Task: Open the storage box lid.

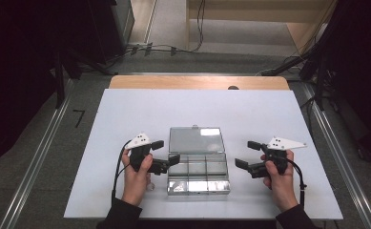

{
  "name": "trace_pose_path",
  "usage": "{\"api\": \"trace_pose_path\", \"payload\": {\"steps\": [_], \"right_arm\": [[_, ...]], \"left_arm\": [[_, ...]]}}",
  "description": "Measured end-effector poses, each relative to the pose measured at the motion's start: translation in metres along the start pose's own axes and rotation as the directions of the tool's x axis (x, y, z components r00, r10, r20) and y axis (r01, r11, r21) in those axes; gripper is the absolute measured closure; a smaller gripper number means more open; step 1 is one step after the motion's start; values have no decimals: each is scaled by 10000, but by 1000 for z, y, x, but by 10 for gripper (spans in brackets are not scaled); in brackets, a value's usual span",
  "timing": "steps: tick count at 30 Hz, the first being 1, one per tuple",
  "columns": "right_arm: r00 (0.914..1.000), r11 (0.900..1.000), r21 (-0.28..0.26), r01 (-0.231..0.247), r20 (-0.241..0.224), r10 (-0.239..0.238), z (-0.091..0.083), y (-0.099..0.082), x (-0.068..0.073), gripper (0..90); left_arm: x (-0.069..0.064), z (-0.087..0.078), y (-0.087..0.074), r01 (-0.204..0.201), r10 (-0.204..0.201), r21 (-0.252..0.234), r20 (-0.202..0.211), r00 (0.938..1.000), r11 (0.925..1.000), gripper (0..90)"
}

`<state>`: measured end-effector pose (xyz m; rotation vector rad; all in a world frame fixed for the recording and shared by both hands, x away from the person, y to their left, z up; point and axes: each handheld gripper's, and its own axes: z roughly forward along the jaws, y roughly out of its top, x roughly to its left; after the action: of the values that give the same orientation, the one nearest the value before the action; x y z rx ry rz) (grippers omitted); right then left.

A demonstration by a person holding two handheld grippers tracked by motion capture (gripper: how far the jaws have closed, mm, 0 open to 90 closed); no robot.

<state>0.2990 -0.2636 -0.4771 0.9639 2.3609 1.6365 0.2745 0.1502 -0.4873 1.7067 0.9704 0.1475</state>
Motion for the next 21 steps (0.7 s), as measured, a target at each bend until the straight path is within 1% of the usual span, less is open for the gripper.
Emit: {"api": "trace_pose_path", "payload": {"steps": [1,4,5,6,7,9,11,13,15,17,19,21], "right_arm": [[10000,10000,-26,80,52,-80,-3,-1,0,0],[9991,9996,-132,247,342,-242,-12,-3,2,0],[9990,9996,-175,233,388,-226,-15,-4,2,0],[9993,9996,-214,189,340,-182,-18,-4,2,0],[9995,9997,-233,92,315,-85,-21,-5,2,0],[9994,9996,-287,50,357,-40,-28,-8,3,0],[9986,9995,-306,84,518,-68,-34,-11,4,0],[9975,9996,-244,113,703,-95,-39,-14,5,0],[9960,9996,-166,228,864,-213,-43,-16,5,0],[9959,9992,-221,320,857,-300,-47,-18,4,0],[9964,9986,-342,412,757,-385,-51,-21,2,0],[9972,9984,-401,404,646,-378,-55,-24,0,0]], "left_arm": [[0,-1,-1,-38,38,43,-45,10000,10000,4],[-1,-4,-3,-120,120,11,-30,9999,9999,0],[-2,-6,-3,-211,211,12,-36,9998,9998,0],[-4,-8,-3,-305,305,-27,-14,9995,9995,0],[-5,-9,-3,-367,367,-74,8,9993,9993,0],[-8,-12,-3,-467,468,-186,64,9989,9987,0],[-10,-14,-4,-552,553,-226,45,9985,9982,0],[-11,-17,-5,-541,545,-281,116,9984,9981,0],[-12,-19,-6,-603,603,-223,16,9982,9979,0],[-12,-21,-8,-636,636,-249,-8,9980,9977,0],[-12,-24,-9,-697,694,-188,-152,9975,9974,0],[-13,-28,-11,-804,799,-171,-272,9964,9966,0]]}}
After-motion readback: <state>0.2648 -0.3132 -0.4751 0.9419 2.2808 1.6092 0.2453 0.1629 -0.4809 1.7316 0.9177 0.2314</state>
